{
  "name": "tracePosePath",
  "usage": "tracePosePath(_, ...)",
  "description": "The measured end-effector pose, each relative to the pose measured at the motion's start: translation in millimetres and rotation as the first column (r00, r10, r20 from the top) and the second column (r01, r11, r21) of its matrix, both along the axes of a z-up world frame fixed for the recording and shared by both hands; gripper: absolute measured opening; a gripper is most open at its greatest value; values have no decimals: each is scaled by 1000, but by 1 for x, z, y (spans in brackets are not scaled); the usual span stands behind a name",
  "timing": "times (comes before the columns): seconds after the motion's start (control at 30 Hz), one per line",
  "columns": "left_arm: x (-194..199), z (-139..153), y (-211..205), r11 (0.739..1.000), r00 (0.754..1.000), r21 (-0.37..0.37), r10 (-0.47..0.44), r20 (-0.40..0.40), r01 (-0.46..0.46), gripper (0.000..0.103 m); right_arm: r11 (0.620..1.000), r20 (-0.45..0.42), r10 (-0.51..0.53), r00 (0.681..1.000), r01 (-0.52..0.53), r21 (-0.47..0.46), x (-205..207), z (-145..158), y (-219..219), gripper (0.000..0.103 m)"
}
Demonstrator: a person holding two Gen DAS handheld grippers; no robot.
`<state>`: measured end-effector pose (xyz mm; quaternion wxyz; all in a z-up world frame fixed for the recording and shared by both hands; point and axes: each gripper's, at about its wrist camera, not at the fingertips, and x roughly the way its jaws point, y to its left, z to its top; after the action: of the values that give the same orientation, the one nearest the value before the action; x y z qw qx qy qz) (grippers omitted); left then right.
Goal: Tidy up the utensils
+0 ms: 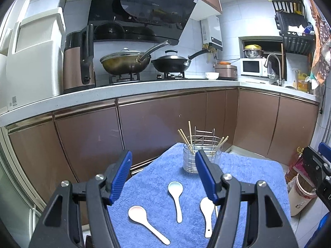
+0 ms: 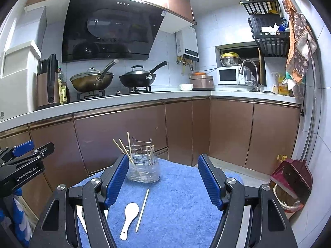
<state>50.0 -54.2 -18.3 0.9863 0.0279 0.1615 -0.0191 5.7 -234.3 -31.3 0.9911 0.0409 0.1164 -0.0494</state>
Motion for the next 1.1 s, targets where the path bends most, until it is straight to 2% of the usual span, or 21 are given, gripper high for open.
tracePosePath(0.53, 27, -22, -2, 1000, 998, 14, -11, -64, 12, 62, 1000, -63, 16, 998, -16, 9, 23, -16, -6, 67)
tracePosePath(1.1, 63, -52, 14, 1000, 983, -3, -20, -181, 20, 62, 995, -149, 93, 984, -90, 33, 53, -40, -12, 67)
